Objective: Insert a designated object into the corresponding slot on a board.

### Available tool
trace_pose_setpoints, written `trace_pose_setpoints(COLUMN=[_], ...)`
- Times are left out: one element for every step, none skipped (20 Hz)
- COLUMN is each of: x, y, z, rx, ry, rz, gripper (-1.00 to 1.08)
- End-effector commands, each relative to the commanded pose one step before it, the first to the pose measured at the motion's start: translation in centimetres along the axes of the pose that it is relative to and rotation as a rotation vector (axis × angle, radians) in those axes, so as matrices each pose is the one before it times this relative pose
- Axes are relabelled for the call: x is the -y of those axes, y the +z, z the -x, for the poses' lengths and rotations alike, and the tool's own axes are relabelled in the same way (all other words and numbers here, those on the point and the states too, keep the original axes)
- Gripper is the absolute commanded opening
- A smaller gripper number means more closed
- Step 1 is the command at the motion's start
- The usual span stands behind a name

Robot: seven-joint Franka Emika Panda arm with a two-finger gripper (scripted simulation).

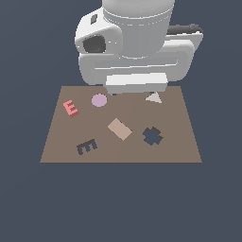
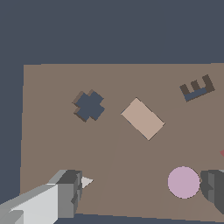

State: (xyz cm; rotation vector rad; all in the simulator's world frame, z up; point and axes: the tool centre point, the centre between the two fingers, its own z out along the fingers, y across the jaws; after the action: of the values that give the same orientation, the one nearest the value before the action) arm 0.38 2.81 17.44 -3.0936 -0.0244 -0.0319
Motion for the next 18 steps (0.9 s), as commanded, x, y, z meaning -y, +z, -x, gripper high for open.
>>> trace_pose_setpoints(x=[-0.001,-0.043,-0.013,-0.07,-0.101,-0.125,-0.158,-0.185,-0.215,-0.239,-0.27,-0.297,-0.326,-0.353,-0.381,-0.408,-0.437,-0.464], y=[0.0,0.007,0.029,0.045,0.063,0.082,0.099,0.117,0.135,0.153,0.171,0.188,0.206,0.224,0.241,0.258,0.276,0.293], z=[0.0,0.008,0.027,0.043,0.06,0.078,0.095,0.112,0.128,0.145,0.161,0.178,0.194,0.21,0.226,0.241,0.257,0.272], rx=[0.0,0.0,0.0001,0.00014,0.00019,0.00026,0.00031,0.00036,0.00042,0.00048,0.00053,0.00058,0.00064,0.00069,0.00074,0.0008,0.00085,0.0009], ry=[0.0,0.0,-0.00182,-0.00228,-0.00315,-0.00413,-0.00496,-0.00588,-0.00674,-0.00769,-0.00854,-0.00943,-0.01029,-0.01118,-0.01203,-0.01292,-0.01376,-0.01464], rz=[0.0,0.0,0.00013,0.00015,0.0002,0.00026,0.00032,0.00037,0.00043,0.00049,0.00054,0.0006,0.00065,0.00071,0.00076,0.00082,0.00087,0.00093], gripper=[1.0,1.0,1.0,1.0,1.0,1.0,1.0,1.0,1.0,1.0,1.0,1.0,1.0,1.0,1.0,1.0,1.0,1.0])
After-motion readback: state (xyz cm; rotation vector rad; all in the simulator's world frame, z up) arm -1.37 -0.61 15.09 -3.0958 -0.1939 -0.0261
